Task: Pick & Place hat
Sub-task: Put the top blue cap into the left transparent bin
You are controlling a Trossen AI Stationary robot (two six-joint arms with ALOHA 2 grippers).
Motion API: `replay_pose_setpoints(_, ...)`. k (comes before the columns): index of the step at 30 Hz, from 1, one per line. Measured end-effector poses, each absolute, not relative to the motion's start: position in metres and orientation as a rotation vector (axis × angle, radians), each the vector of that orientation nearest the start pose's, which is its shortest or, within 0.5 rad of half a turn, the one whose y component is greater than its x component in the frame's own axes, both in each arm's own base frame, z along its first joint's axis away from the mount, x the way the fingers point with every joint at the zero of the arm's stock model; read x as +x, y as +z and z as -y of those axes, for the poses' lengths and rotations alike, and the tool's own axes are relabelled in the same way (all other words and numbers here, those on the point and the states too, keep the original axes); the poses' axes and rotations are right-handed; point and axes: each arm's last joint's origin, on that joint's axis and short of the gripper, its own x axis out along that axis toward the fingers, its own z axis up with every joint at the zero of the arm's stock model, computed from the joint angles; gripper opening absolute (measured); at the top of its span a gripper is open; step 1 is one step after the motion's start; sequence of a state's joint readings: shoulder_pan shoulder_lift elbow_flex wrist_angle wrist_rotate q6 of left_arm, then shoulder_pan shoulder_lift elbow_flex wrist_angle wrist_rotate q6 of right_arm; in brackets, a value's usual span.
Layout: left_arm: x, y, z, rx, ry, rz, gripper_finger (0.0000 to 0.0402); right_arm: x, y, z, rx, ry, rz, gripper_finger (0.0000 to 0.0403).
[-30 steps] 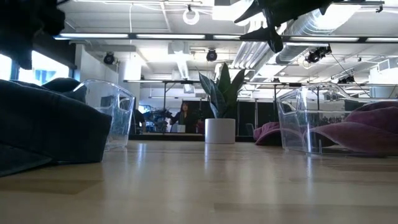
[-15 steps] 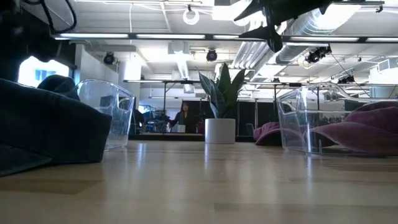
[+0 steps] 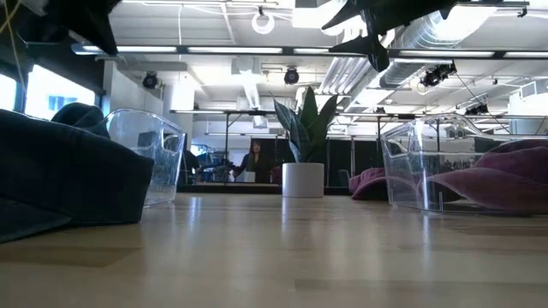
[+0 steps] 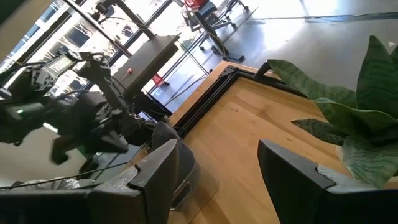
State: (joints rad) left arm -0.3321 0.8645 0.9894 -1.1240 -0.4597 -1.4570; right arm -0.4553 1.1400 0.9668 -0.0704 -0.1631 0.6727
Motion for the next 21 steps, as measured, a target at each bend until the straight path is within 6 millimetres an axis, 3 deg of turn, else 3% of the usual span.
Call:
replay_pose_setpoints(5,0.137,0.305,0.004,-0.868,0.923,-0.733,0.0000,0.231,0.337,0.108,0.739,-0.357,-0.127,0.0215)
replay_pose_setpoints(10,0.150,0.293,-0.017,-0.821,0.896,-0.964,0.0000,0.231,0.337,0.107,0.742,-0.340,-0.133,0.0215)
replay_pose_setpoints(21,0.170,0.244,-0.026,-0.689,0.814,-1.397,0.0000,0.236,0.337,0.096,0.740,-0.267,-0.162,0.0215)
